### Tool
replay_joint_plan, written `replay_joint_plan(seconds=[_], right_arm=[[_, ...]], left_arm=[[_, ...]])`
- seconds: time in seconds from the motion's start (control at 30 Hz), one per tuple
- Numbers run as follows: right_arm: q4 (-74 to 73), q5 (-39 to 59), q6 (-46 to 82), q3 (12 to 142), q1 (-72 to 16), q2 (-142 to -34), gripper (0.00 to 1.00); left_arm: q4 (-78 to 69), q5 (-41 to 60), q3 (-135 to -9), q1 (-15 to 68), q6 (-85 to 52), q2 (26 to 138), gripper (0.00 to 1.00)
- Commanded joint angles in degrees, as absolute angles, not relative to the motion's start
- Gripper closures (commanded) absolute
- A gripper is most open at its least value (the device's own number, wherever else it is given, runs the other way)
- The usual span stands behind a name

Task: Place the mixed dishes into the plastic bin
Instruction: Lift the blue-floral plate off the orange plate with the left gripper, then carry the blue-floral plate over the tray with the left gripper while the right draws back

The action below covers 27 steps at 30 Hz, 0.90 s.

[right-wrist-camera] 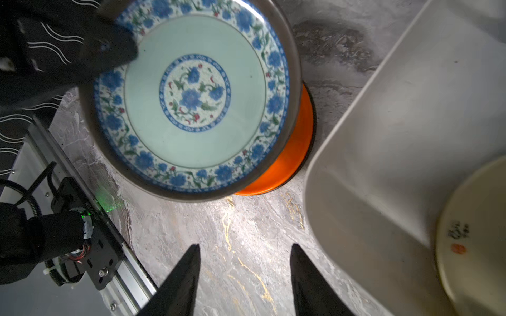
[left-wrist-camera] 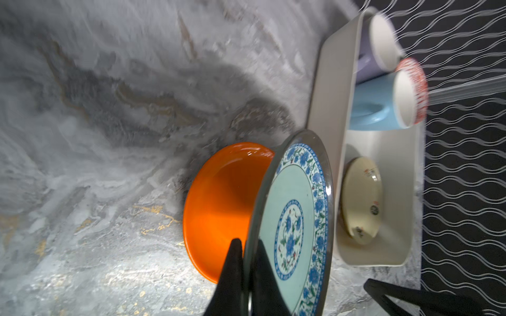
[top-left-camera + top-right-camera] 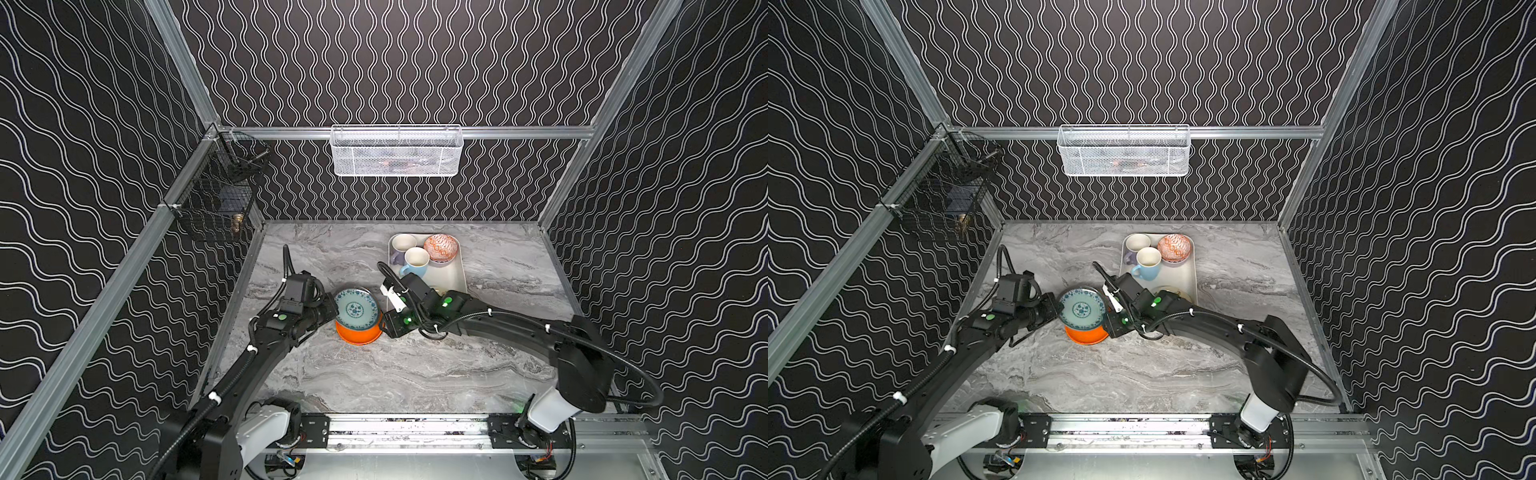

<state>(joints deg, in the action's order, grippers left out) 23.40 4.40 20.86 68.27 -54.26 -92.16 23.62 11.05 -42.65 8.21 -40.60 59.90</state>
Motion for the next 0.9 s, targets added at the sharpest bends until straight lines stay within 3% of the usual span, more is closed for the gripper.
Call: replay_joint_plan(seconds=[0.0, 0.23, 0.37, 0.6, 0.87], right_arm=[[24.4, 0.5, 22.6, 66.9, -54.2, -89.1, 0.47], [23.4, -3.0, 26.4, 60.4, -54.2, -80.7, 0.46], [25.0, -7.4, 28.3, 55.6, -54.2, -74.1, 0.42], [30.3, -15.5, 31.3, 50.0, -52.6, -60.5, 0.36], [36.9, -17.2, 30.7, 48.5, -45.6, -49.4, 0.32]], left_arm=[[25.6, 10.5, -45.0, 8.2, -40.7, 58.4, 1.00], [26.0, 11.6, -50.3, 9.5, -40.9, 59.0, 1.00], [23.5, 8.6, -52.5, 16.0, -42.6, 62.4, 1.00], [16.2, 4.0, -56.2, 28.8, -45.9, 74.2, 1.00], [10.9, 4.7, -64.3, 35.7, -46.9, 90.4, 1.00]])
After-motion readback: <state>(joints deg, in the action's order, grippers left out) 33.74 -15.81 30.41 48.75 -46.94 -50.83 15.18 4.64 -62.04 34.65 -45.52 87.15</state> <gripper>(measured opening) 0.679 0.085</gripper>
